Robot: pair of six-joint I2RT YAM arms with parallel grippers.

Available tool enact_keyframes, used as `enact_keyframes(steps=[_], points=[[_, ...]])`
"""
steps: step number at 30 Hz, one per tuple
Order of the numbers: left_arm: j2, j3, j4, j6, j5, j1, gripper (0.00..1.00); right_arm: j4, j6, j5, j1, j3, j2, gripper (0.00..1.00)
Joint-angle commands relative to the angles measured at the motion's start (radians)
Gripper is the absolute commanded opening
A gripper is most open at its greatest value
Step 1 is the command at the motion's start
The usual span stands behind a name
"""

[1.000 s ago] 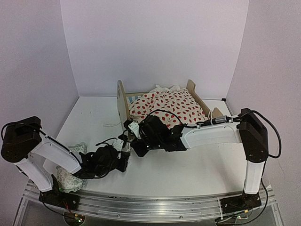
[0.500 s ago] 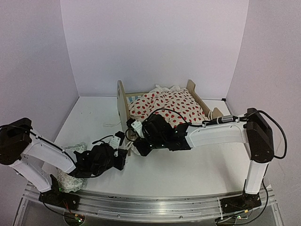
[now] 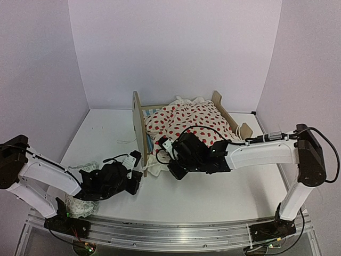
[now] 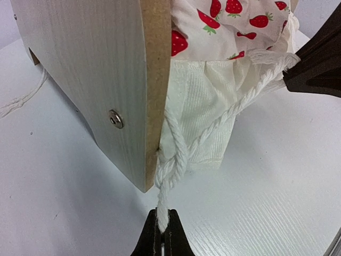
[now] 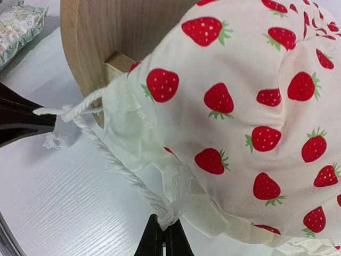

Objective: Set up the pet bed
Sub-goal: Tie the left ropes of the mattress closest to the robot on the bed frame base.

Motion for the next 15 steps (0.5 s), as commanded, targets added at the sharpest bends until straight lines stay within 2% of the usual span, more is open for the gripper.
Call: enact_keyframes(steps=[1, 15], points=[[-0.005, 0.047, -0.036, 0.025, 0.027, -0.003, 0.0, -0.025, 0.002, 0.049, 0.006, -0.022, -0.045, 0.0], [0.085, 0.2, -0.132, -0.027, 0.137, 0.026, 0.0, -0.098, 0.044, 0.22, -0.069, 0.013, -0.078, 0.0]])
